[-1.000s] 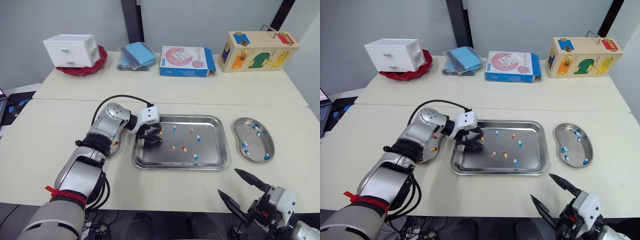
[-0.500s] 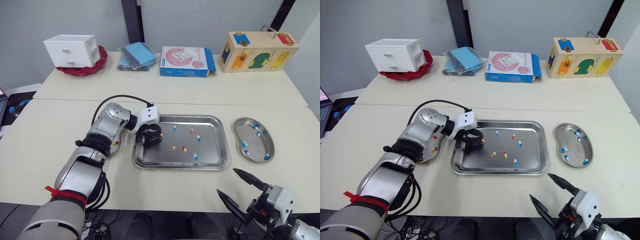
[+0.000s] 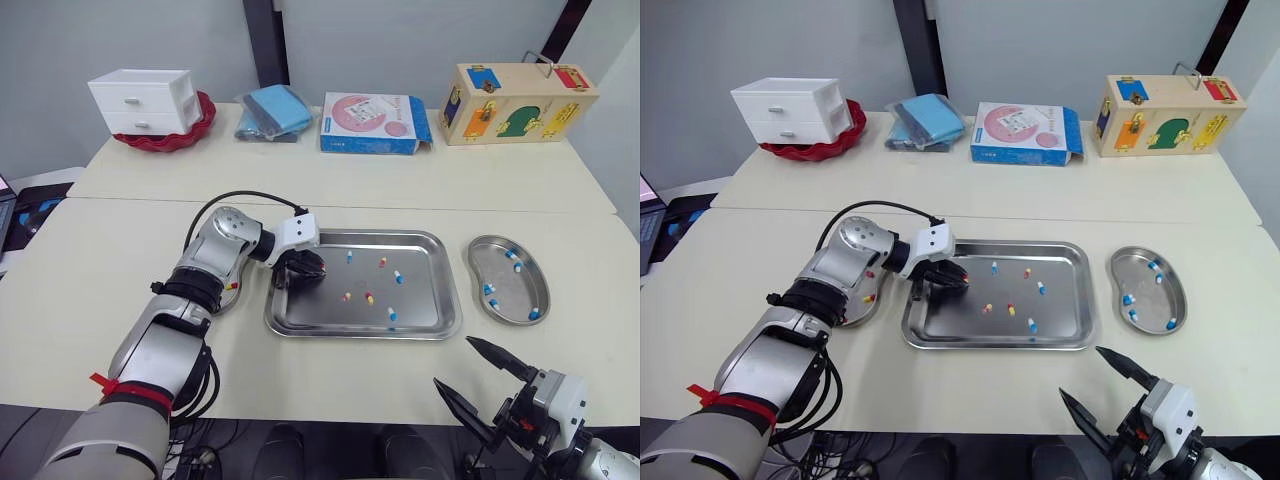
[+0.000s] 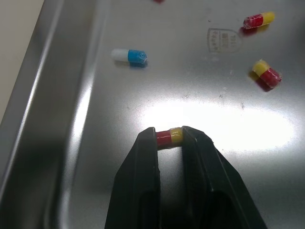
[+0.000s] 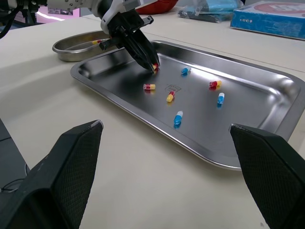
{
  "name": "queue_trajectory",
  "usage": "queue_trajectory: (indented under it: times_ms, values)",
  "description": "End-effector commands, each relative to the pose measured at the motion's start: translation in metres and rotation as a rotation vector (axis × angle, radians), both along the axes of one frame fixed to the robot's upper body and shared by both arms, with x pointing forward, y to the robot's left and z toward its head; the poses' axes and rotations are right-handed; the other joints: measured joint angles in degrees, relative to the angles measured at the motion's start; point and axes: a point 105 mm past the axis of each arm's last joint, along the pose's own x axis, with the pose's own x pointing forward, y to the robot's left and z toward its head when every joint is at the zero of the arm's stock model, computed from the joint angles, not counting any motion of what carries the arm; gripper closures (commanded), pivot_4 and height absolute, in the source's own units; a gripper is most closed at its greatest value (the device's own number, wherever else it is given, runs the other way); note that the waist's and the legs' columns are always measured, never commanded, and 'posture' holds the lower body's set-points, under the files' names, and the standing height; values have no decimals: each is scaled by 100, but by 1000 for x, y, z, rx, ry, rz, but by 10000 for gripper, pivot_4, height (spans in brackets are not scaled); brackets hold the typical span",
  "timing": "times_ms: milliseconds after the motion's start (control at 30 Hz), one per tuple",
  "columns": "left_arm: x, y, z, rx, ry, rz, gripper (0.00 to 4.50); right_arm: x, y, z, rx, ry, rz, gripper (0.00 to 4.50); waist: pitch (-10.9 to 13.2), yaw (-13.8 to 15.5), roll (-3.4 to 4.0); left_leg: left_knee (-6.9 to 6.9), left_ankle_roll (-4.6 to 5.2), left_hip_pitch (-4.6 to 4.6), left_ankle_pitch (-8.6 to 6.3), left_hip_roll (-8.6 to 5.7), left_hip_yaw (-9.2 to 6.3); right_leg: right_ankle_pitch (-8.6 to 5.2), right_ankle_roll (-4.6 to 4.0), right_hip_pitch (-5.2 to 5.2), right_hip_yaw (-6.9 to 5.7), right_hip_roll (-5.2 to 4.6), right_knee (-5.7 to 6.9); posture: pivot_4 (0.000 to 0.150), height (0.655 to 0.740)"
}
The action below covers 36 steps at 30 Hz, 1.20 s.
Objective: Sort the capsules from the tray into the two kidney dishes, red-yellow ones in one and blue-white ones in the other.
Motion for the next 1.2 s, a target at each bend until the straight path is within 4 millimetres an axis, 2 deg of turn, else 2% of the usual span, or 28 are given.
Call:
queue_trajectory:
  times_ms: [33,133,333,467,600,767,1000,1200]
  values:
    - [-1,5,-6,32,11,10,40366,-2,6,12,1,-44,30,0,0,0,0,0,0,0,0,0,0,0,0,0,0,0,0,1500,7400]
    - [-2,5,-4,23,10,10,40366,-2,7,12,2,-44,33,0,0,0,0,0,0,0,0,0,0,0,0,0,0,0,0,1500,7400]
    - [-6,13,27,-77,4,51,40366,-6,10,15,-19,-43,83,0,1,-20,1,-1,0,-1,0,2,0,0,0,-3,1,1,0,1500,7400]
    - [-17,34,50,-122,-4,130,40366,-10,15,14,-57,-43,168,0,1,-29,2,-2,-1,-3,0,4,0,0,0,-4,0,1,0,1500,7400]
    - [-32,66,61,-113,-11,257,40366,-10,22,19,-67,-55,269,0,0,-27,3,0,-1,0,1,5,-2,0,0,1,0,0,0,1500,7400]
    - [-48,102,60,-82,-10,417,40366,-9,27,20,-99,-62,399,0,-1,15,1,1,-1,3,1,6,-2,0,0,3,-1,0,-1,1500,7400]
    - [-63,135,49,-48,-17,561,40366,0,27,20,-96,-57,454,0,-1,26,-2,2,-1,1,0,6,-6,0,0,3,-4,-1,0,1500,7400]
    - [-62,140,42,-109,23,623,40366,4,30,18,-80,-68,454,0,-2,20,-3,2,-1,1,0,5,-5,0,0,2,-4,-1,0,1500,7400]
